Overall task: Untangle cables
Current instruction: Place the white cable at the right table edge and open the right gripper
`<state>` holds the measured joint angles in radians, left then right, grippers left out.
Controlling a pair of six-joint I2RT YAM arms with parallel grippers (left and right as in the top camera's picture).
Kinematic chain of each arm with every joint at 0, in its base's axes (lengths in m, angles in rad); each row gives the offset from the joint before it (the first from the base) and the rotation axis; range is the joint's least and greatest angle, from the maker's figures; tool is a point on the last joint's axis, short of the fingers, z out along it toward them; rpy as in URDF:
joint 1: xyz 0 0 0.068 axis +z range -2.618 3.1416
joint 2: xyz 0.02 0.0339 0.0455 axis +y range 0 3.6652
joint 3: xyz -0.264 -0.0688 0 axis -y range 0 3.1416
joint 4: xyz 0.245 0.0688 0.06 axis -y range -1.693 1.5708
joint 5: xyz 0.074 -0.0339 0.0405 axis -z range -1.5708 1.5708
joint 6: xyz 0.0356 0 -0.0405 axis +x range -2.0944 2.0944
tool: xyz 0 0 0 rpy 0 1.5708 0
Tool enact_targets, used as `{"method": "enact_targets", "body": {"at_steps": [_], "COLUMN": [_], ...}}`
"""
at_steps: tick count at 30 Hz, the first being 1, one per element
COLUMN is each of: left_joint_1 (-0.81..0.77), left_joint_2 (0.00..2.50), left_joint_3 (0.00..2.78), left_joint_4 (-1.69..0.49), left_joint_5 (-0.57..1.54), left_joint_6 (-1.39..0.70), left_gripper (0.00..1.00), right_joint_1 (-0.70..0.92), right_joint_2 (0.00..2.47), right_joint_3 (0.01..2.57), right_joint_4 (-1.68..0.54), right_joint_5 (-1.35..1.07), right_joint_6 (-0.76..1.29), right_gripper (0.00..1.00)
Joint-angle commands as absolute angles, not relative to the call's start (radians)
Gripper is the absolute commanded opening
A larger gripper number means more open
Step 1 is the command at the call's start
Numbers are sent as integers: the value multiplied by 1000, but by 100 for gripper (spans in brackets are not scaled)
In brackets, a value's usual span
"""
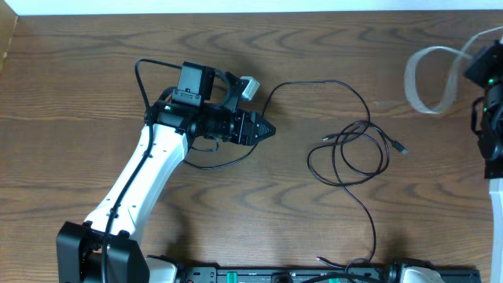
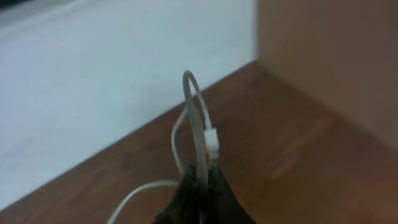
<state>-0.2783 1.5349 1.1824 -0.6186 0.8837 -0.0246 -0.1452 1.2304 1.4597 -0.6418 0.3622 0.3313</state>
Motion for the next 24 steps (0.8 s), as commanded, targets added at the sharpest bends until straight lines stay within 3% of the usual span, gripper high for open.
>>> {"method": "enact_targets", "body": {"at_steps": [1, 12, 24], "left_joint_1": [-275, -275, -275], "left_joint_2": [1515, 1515, 1515], "left_joint_3": [1178, 1178, 1178], "left_joint_4": [-621, -628, -642], "left_joint_5": [877, 877, 877], "left_joint_6": [-7, -7, -8], "left_gripper": [52, 53, 52], "right_joint_1": [-194, -461, -691], "right_joint_2": [1237, 1433, 1670], "right_joint_3": [1473, 1472, 1473], "right_joint_4": [-687, -782, -740], "right_joint_5": [473, 459, 161], "right_joint_6": [272, 273, 275], "right_gripper": [1, 1, 1]}}
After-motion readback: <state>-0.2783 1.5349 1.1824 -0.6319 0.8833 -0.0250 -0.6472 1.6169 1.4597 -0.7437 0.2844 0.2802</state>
